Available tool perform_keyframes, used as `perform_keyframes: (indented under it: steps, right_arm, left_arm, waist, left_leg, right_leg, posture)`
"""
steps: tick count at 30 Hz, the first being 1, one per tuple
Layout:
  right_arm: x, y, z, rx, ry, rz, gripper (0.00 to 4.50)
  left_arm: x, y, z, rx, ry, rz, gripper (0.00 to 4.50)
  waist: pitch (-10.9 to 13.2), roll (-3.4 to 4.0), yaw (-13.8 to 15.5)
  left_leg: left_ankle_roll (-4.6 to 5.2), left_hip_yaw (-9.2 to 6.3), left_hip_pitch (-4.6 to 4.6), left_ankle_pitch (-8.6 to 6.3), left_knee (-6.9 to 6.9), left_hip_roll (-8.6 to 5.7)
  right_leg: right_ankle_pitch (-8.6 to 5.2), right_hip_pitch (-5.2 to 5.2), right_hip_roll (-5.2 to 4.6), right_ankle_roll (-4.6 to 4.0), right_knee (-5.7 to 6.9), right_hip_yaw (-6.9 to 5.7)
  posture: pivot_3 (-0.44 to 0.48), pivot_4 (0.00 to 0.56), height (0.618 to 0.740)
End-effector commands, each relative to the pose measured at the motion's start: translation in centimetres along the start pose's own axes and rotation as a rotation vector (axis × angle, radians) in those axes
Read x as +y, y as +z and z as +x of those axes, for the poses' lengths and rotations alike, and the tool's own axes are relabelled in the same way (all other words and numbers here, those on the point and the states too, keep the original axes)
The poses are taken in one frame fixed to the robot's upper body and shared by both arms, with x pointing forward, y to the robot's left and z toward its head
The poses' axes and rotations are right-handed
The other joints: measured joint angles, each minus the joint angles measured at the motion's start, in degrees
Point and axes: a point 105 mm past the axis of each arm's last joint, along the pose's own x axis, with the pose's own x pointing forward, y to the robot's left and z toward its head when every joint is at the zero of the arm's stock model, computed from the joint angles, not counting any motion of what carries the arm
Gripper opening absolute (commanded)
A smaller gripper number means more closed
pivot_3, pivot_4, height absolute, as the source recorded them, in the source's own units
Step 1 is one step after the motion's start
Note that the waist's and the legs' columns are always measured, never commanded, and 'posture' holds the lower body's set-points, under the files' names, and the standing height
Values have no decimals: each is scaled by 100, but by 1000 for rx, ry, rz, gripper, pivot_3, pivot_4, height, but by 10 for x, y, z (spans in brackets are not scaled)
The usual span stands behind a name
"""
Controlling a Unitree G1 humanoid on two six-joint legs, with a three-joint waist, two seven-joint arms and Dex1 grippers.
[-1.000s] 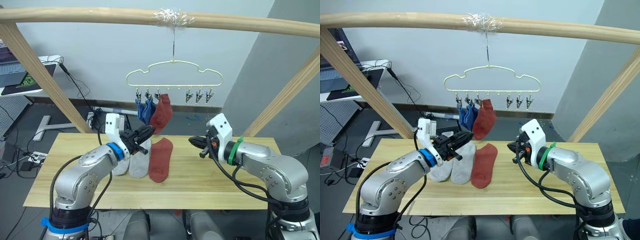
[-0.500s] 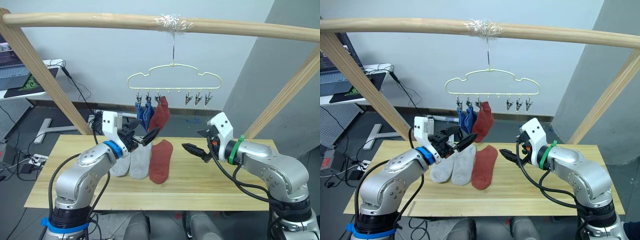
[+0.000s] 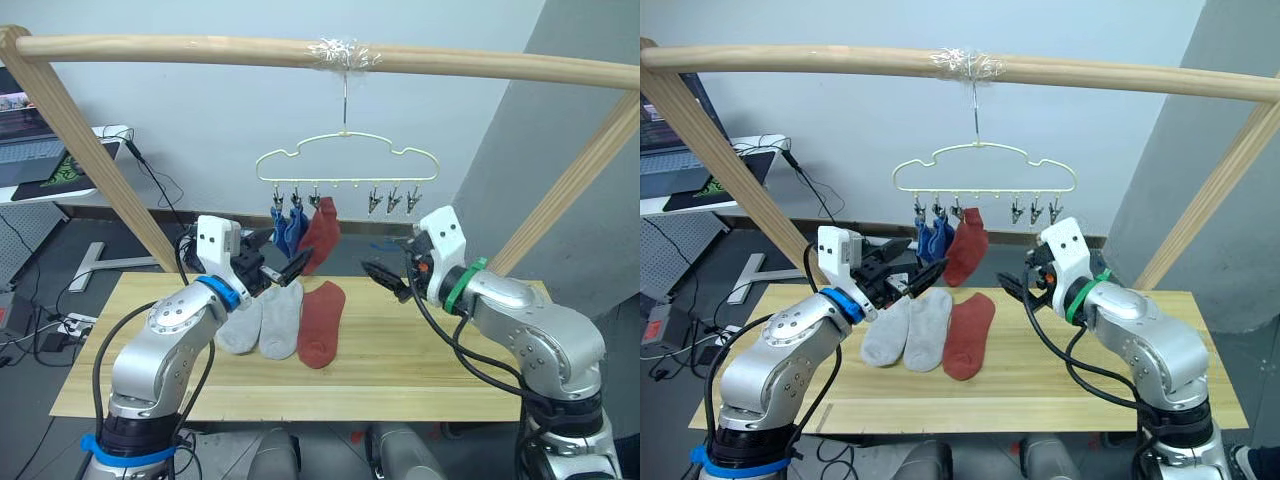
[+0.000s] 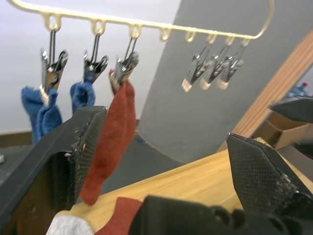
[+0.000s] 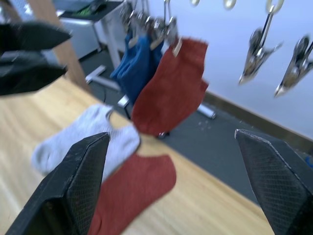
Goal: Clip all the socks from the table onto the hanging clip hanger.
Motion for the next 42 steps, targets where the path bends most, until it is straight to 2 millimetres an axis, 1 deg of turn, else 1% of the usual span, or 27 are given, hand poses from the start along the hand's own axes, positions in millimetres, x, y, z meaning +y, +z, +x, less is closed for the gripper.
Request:
perform_keyframes:
  steps: [1,4,6,8,13,18,19,20,27,32,36,42]
  right_arm:
    - [8,19,2,-86,-49,-29,4280]
    - [11,23,9,-113,-93,-6,4280]
    - [12,23,14,-115,-112,13,3917]
    - [14,24,17,-116,-118,22,3380]
    - [11,28,27,-121,-156,52,3380]
    - [2,32,35,-129,-226,79,3380]
    - [0,32,36,-130,-241,86,2969]
    - [-2,33,38,-131,-255,89,2801]
    - [-16,41,45,-141,-366,112,2801]
    - [-22,46,45,-147,-418,136,2801]
    - [-23,46,44,-145,-439,155,2801]
    - [-24,45,46,-131,-457,176,2801]
  left_arm:
    - [5,23,-9,-60,-48,32,4500]
    - [10,37,-14,-81,-90,36,4500]
    - [12,46,-18,-86,-124,39,4500]
    - [14,53,-21,-83,-140,44,4500]
    - [26,67,-30,-61,-145,71,4500]
    - [25,74,-33,-38,-167,96,4500]
    - [23,75,-34,-31,-181,94,4500]
    - [22,75,-34,-21,-197,96,4500]
    - [12,83,-34,14,-306,84,4500]
    - [10,90,-35,21,-350,70,4500]
    - [8,92,-36,27,-372,64,4500]
    - [9,92,-35,36,-374,71,4500]
  waist:
    - [6,4,1]
    - [26,8,9]
    - [37,15,15]
    - [46,16,23]
    - [106,28,35]
    - [165,28,113]
    - [172,27,137]
    - [182,28,160]
    - [261,32,249]
    - [336,33,289]
    - [374,37,293]
    - [448,38,294]
  left_leg:
    - [0,1,0,0,-2,0]
    - [1,0,-1,0,-3,1]
    - [1,0,0,0,-3,1]
    - [1,0,0,0,-3,1]
    - [1,-3,0,-1,-10,3]
    - [1,-3,-1,-1,-19,3]
    - [1,-2,-4,-1,-24,4]
    - [1,-2,-6,-1,-26,4]
    - [1,-3,-16,-1,-34,5]
    - [1,-3,-25,-1,-35,5]
    - [1,-6,-78,-1,-34,7]
    - [1,-11,-85,-1,-38,7]
  right_leg:
    - [-1,0,0,-1,0,1]
    - [-2,-1,0,-2,-2,0]
    - [-2,-1,-1,-3,-2,0]
    - [-3,-1,-1,-4,-3,0]
    - [-5,-4,0,-8,-4,-4]
    - [-7,-7,-1,-8,-7,-4]
    - [-8,-13,0,-8,-7,-4]
    - [-8,-16,0,-9,-7,-4]
    - [-16,-28,-1,-22,-8,-10]
    - [-19,-37,-1,-27,-8,-11]
    - [-18,-91,0,-27,-3,-15]
    - [-21,-95,-1,-23,-5,-22]
  posture:
    - [-38,164,740]
    - [-27,182,740]
    - [-12,190,740]
    - [0,197,740]
    - [35,206,740]
    - [60,209,740]
    - [65,209,740]
    - [65,210,740]
    - [70,229,740]
    - [68,247,740]
    - [68,259,740]
    - [71,264,740]
